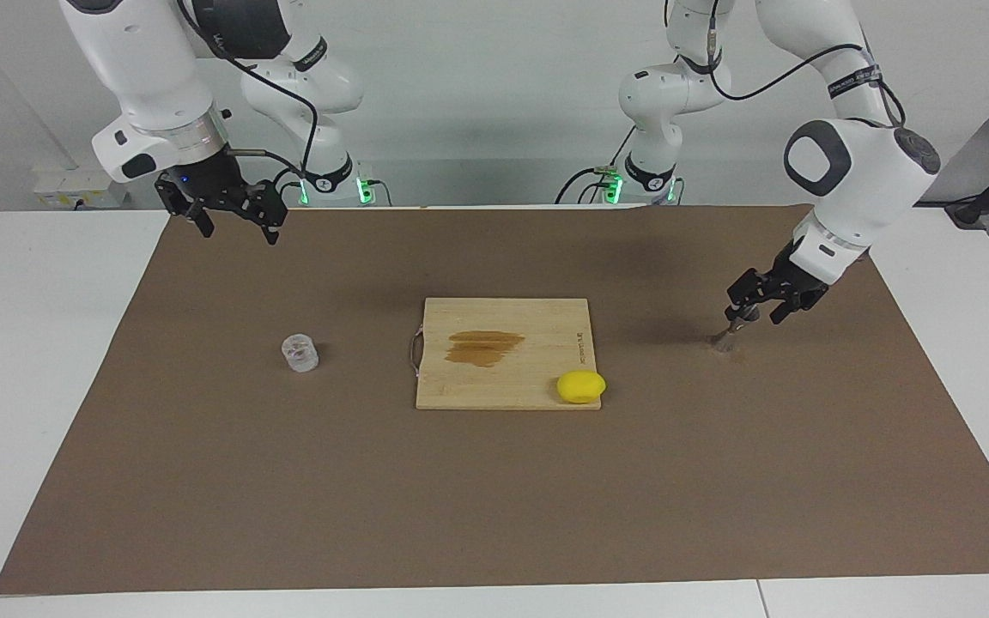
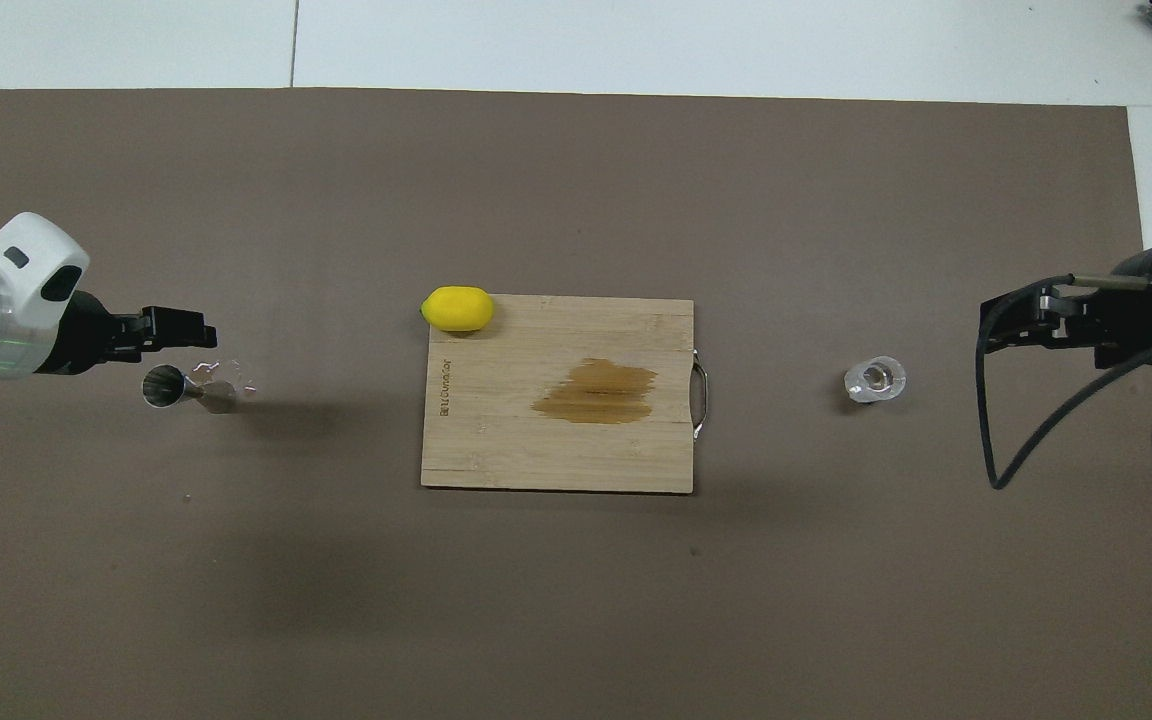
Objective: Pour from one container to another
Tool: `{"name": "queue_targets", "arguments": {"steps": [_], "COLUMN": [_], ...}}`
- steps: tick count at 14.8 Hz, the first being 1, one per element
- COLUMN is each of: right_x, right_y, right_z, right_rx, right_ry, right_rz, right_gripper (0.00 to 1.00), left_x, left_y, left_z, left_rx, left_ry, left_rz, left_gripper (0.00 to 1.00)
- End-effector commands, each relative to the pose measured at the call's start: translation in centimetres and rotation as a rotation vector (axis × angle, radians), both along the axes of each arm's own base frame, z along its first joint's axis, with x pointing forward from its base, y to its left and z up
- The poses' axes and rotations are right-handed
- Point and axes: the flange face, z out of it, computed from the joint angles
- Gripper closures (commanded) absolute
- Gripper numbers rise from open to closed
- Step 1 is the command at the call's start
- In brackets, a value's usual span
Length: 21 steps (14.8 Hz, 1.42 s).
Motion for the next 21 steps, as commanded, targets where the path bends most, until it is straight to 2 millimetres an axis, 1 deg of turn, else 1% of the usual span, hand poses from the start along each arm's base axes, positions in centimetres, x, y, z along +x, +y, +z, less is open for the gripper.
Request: {"name": "queue_targets", "arguments": {"steps": [1, 2, 4, 6, 7, 8, 11, 14, 19, 20, 21], "right_x": [-0.2, -0.2, -0.2, -0.2, -0.2, -0.2, -0.2, -0.2, -0.2, -0.2, -0.2], "right_y": [-0.2, -0.1, -0.1, -0.1, -0.1, -0.1, -0.1, -0.1, -0.1, -0.2, -0.1], "right_z": [0.2, 0.2, 0.2, 0.2, 0.2, 0.2, 0.2, 0.2, 0.2, 0.2, 0.2], "right_rx": [0.017, 0.017, 0.017, 0.017, 0.017, 0.017, 0.017, 0.017, 0.017, 0.017, 0.017], "right_ry": [0.007, 0.007, 0.007, 0.007, 0.007, 0.007, 0.007, 0.007, 0.007, 0.007, 0.007], "right_rz": [-0.011, -0.01, -0.01, -0.01, -0.01, -0.01, -0.01, -0.01, -0.01, -0.011, -0.01], "right_gripper": [0.0, 0.0, 0.0, 0.0, 0.0, 0.0, 0.0, 0.0, 0.0, 0.0, 0.0], "left_x": [1.4, 1.5, 2.0, 2.6, 2.5, 2.5, 2.0, 2.2, 2.8, 2.8, 2.4], "left_y": [2.1, 3.2, 4.4, 5.2, 6.3, 6.9, 7.2, 7.1, 6.6, 6.4, 6.0], "left_z": [-1.0, -1.8, -3.3, -4.8, -5.8, -6.7, -7.8, -7.6, -6.7, -6.1, -5.9], "left_rx": [-0.011, -0.012, -0.049, -0.145, -0.197, -0.255, -0.316, -0.338, -0.405, -0.449, -0.49], "left_ry": [-0.048, -0.044, -0.004, -0.004, -0.021, -0.049, -0.106, -0.127, -0.161, -0.162, -0.14], "left_rz": [-0.192, -0.218, -0.29, -0.376, -0.403, -0.433, -0.521, -0.5, -0.46, -0.457, -0.475], "left_gripper": [0.0, 0.0, 0.0, 0.0, 0.0, 0.0, 0.0, 0.0, 0.0, 0.0, 0.0]}}
